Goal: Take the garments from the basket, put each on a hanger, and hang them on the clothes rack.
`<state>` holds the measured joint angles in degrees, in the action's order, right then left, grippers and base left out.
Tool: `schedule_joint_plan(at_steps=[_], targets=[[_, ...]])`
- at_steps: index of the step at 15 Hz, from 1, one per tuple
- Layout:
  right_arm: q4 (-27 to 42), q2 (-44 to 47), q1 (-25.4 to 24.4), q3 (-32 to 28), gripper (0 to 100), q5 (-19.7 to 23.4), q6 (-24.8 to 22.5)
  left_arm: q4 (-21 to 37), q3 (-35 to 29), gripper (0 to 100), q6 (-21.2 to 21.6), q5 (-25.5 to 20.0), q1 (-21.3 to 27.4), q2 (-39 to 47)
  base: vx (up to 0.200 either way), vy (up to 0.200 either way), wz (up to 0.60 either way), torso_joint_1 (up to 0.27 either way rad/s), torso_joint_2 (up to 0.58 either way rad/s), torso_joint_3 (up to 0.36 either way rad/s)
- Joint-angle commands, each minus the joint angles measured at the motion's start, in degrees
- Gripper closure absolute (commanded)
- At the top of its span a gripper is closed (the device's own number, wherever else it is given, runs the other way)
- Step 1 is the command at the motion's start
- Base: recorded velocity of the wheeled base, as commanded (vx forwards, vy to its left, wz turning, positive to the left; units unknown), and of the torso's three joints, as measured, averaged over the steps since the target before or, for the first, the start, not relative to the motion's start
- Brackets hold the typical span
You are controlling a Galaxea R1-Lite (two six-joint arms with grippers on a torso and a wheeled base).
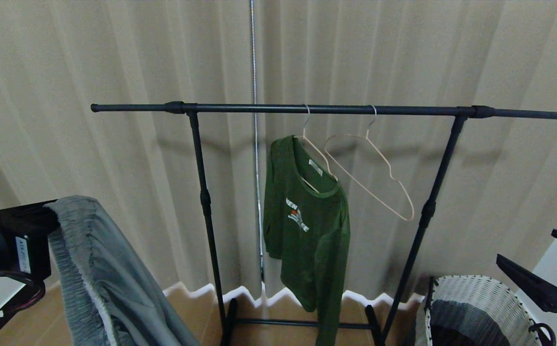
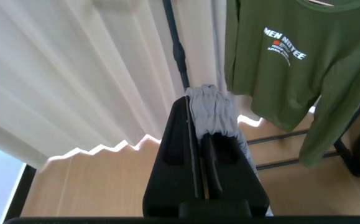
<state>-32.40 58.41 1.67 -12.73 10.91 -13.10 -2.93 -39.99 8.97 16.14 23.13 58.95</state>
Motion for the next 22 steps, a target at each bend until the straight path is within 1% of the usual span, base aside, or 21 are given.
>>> schedule_joint_plan(at_steps=[1,2,3,4,5,6,7,8,10,13,17,19,21,22], targets=[[4.2,1.6,0.0,-4.9,0,0.3,0.0,0.0,0.4,100,-0.2,-0.8,0.0,0.1,0.0,0.0,0.0,0.0,0.0,0.0],[7.2,1.7,-0.1,-7.2,0,0.3,0.1,0.0,0.8,100,0.0,-1.0,0.1,-0.1,0.0,0.0,0.0,0.0,0.0,0.0],[7.6,1.7,-0.1,-7.6,0,0.3,0.1,0.0,0.9,100,0.0,-1.0,0.1,-0.1,0.0,0.0,0.0,0.0,0.0,0.0],[12.9,1.8,-0.5,-12.1,0,0.3,0.0,0.0,1.0,100,0.0,-1.1,0.2,-0.2,0.0,0.0,0.0,0.0,0.0,0.0],[13.2,1.8,-0.5,-12.3,0,0.3,0.0,0.0,1.0,100,0.0,-1.1,0.2,-0.2,0.0,0.0,0.0,0.0,0.0,0.0],[18.3,2.4,-1.6,-16.6,0,0.4,0.1,0.0,1.7,100,-0.4,-1.1,0.1,0.1,0.0,0.0,0.0,0.0,0.0,0.0],[19.7,2.6,-1.8,-17.8,0,0.3,0.1,-0.1,1.9,100,-0.4,-1.1,0.2,0.0,0.0,0.0,0.0,0.0,0.0,0.0],[22.7,3.6,-1.9,-19.4,0,0.3,0.1,-0.1,2.1,100,-0.4,-1.3,0.3,-0.1,0.2,0.0,0.0,-0.007,0.0,0.007],[23.6,5.7,-2.9,-20.8,0,0.3,0.1,0.0,2.5,100,-0.4,-3.0,0.3,-0.2,0.2,0.0,0.0,0.002,0.0,0.002],[23.0,8.9,-2.9,-22.0,0,0.3,0.1,-0.1,2.9,100,-0.4,-3.1,0.3,-0.1,0.2,0.0,0.0,-0.001,0.0,0.002],[23.1,10.8,-3.4,-23.0,0,0.3,0.0,-0.1,3.9,100,-0.9,-3.2,0.3,0.0,0.2,0.0,0.0,0.011,0.0,0.004],[23.1,12.2,-4.4,-23.6,0,0.2,0.1,-1.3,5.0,100,-2.1,-3.2,0.3,0.2,0.2,0.0,0.0,0.0,0.0,0.002],[23.2,14.5,-5.0,-24.9,0,0.2,0.0,-4.6,7.3,100,-2.2,-3.2,0.3,1.6,0.0,0.0,0.0,0.0,0.0,0.0],[23.3,15.7,-6.4,-25.9,0,0.1,0.1,-6.1,8.2,100,-2.2,-3.2,0.3,2.5,0.0,0.0,0.0,0.0,0.0,0.0]])
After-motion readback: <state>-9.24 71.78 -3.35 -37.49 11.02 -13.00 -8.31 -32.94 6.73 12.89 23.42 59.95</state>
